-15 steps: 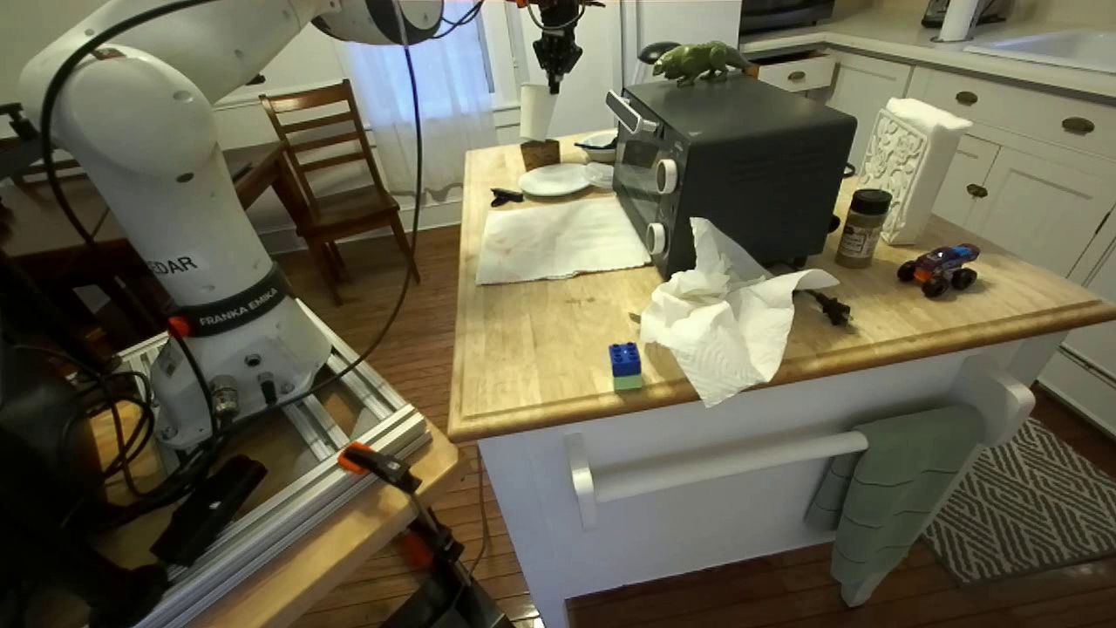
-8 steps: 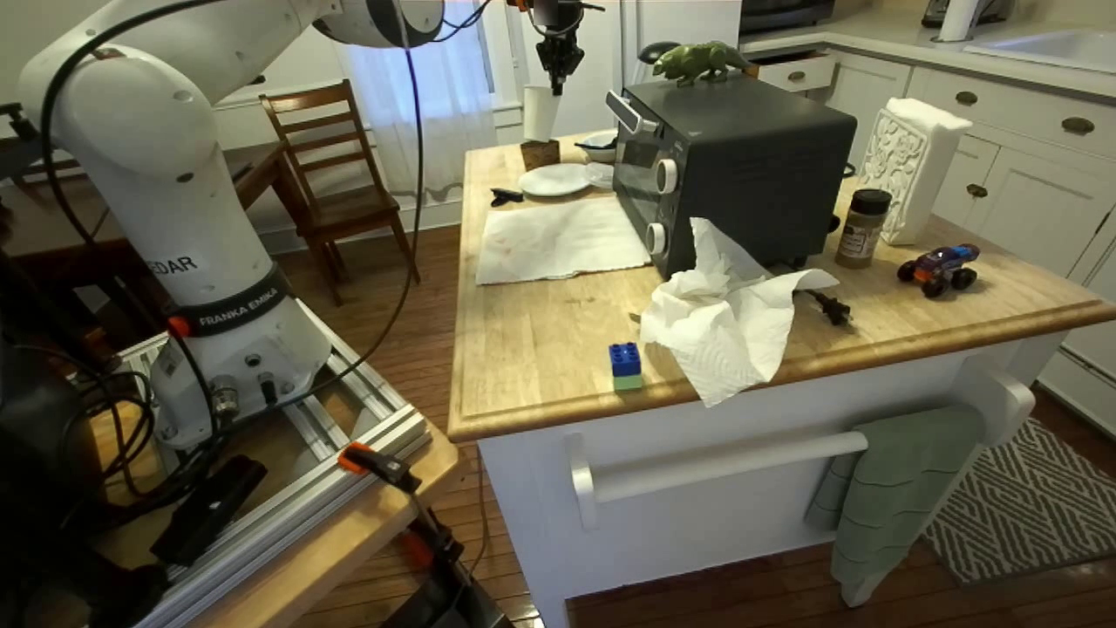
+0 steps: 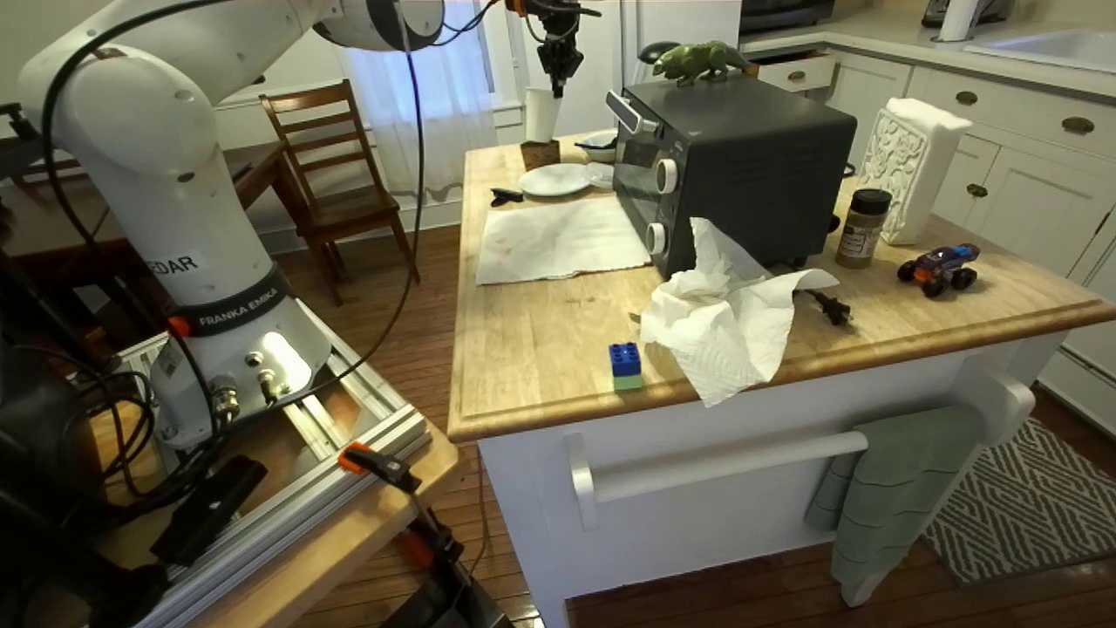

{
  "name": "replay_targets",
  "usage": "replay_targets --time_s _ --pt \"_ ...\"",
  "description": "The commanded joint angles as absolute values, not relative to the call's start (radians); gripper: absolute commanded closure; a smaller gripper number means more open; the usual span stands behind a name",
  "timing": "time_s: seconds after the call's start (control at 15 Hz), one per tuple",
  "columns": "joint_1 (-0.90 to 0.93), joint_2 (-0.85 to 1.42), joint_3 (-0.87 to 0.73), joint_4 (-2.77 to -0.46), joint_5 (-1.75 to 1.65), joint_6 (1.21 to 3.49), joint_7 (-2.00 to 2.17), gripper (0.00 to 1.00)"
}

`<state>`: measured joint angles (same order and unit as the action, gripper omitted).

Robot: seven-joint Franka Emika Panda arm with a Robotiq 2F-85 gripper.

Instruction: Remove the white lid from the paper cup on the left and put the white paper cup in the brown coffee sleeve

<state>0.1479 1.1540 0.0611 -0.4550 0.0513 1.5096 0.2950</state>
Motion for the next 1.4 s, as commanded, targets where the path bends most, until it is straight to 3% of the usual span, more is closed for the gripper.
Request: replay_targets --time_s 0.0,1.33 --pt "0.152 1.174 0.059 -0.435 0.068 1.533 0.318 0.99" --pt "0.146 1.211 0.072 -0.441 0.048 1.590 0.009 0.99"
